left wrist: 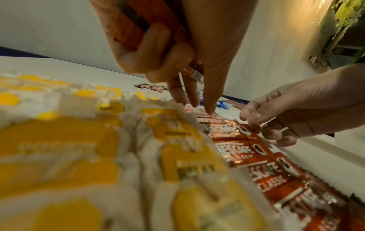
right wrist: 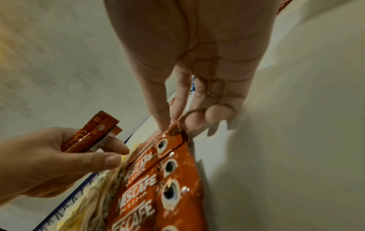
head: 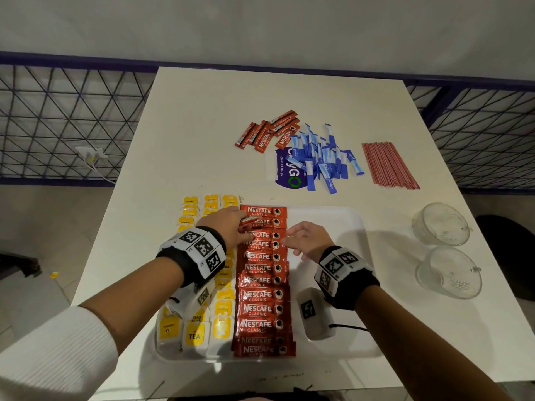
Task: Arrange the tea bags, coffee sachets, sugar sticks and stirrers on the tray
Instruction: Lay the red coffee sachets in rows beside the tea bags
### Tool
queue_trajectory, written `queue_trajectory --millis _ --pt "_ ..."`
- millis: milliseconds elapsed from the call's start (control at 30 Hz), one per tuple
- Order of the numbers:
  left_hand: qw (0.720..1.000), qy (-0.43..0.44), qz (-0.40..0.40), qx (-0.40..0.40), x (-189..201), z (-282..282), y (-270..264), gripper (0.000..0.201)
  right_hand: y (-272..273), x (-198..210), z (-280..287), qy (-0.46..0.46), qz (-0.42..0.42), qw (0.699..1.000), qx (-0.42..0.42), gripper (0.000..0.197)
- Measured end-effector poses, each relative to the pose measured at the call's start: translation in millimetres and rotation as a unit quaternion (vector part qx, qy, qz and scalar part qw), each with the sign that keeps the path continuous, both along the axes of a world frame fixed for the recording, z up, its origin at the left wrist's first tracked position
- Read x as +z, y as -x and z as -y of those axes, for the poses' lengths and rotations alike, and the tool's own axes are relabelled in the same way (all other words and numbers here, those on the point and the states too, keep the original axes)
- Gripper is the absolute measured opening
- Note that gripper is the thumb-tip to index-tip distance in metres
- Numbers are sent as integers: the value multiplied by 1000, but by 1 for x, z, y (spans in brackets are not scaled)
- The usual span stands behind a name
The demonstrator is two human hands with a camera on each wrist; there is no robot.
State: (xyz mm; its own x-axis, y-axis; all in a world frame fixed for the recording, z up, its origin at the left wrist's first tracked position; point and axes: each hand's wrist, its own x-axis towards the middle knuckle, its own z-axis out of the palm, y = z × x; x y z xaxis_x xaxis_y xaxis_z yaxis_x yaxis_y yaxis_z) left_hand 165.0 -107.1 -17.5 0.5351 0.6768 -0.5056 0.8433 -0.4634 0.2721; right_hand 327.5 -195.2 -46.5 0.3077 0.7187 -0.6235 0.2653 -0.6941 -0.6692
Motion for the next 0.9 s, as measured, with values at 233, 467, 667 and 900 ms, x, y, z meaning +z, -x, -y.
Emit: queue_trajectory --millis 233,467,667,900 --pt "981 170 88 44 12 0 -2 33 -5 29 -2 -126 -50 991 14 24" --pt "906 357 201 104 29 8 -4 13 3 43 -17 -160 -45 981 105 17" --pt "918 322 191 128 28 5 11 48 -5 41 -18 -144 -125 980 60 18" --pt "864 331 259 276 25 7 27 34 -11 41 -15 -176 -123 976 39 12"
